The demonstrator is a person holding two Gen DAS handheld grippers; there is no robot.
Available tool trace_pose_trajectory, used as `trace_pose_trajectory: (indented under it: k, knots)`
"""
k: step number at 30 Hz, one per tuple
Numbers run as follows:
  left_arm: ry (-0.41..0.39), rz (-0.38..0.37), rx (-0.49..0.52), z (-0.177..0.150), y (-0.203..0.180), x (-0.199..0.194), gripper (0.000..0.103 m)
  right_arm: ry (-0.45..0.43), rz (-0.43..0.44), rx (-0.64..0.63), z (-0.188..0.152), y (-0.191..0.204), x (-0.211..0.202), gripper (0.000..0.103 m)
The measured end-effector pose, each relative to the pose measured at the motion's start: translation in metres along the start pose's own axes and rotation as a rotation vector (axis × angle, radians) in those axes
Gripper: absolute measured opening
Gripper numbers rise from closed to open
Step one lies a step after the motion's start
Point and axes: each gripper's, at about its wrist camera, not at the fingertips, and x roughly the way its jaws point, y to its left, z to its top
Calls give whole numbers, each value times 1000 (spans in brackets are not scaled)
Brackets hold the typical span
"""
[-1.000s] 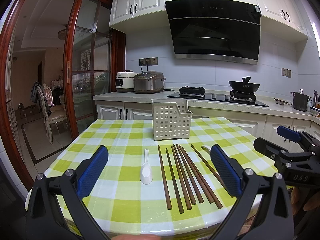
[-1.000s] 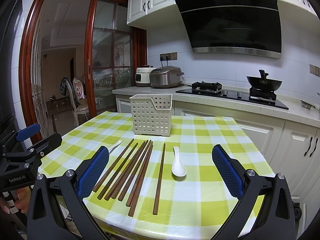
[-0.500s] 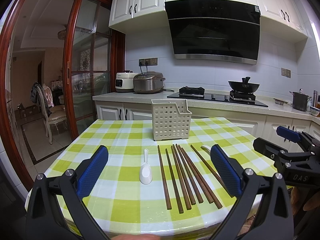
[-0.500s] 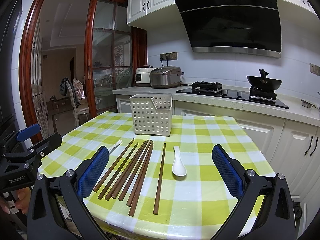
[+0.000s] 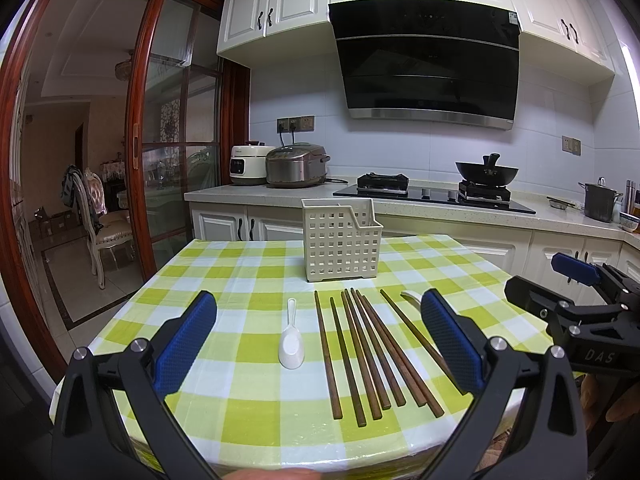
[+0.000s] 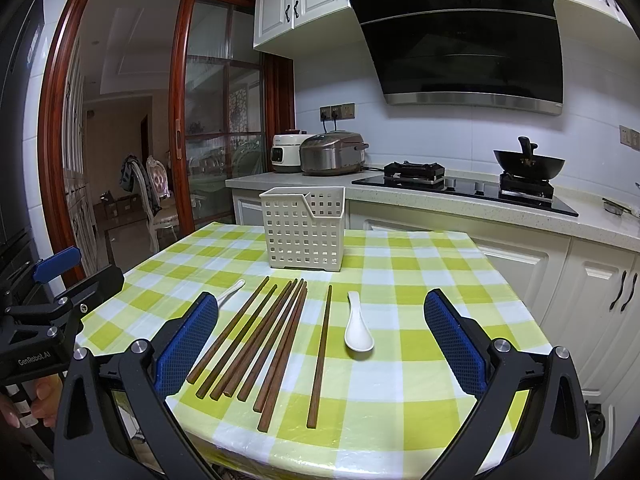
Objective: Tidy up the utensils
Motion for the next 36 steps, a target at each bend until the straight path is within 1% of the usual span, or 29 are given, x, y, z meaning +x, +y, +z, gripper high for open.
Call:
trace_pose_trajectory:
  k: [9,13,16,19,21,24,26,30,32,34,36]
  knots:
    - [1,-8,7,1,-6,4,99,2,1,3,0,-1,1,97]
    - [13,-24,13,3,-7,4,99,18,-2,2,0,-1,3,97]
    - [32,-33,-1,2,-2,8,99,36,-10,4,0,-2,7,97]
    - [72,-43,-19,1,3,19,99,55,-12,21,1,-11,10,97]
    - [99,-36,-30,-1,6,27,99,73,-17,32,3,-18,19,97]
    - [165,-28,-56,-6,14,45,99,125,-20,54,4,-31,37,97]
    - [247,-39,-65,-10,19,65,99,176,-20,70,3,-39,52,97]
    - [343,-11,-21,-19,24,95,99,270,-21,53,1,-49,85,97]
    - [401,5,30,-22,24,113,99,329,-1,34,1,-51,104,97]
    - [445,11,52,-23,25,128,99,398,41,28,1,-52,125,96]
    - [492,-21,38,-22,30,143,99,453,64,30,1,-53,143,96]
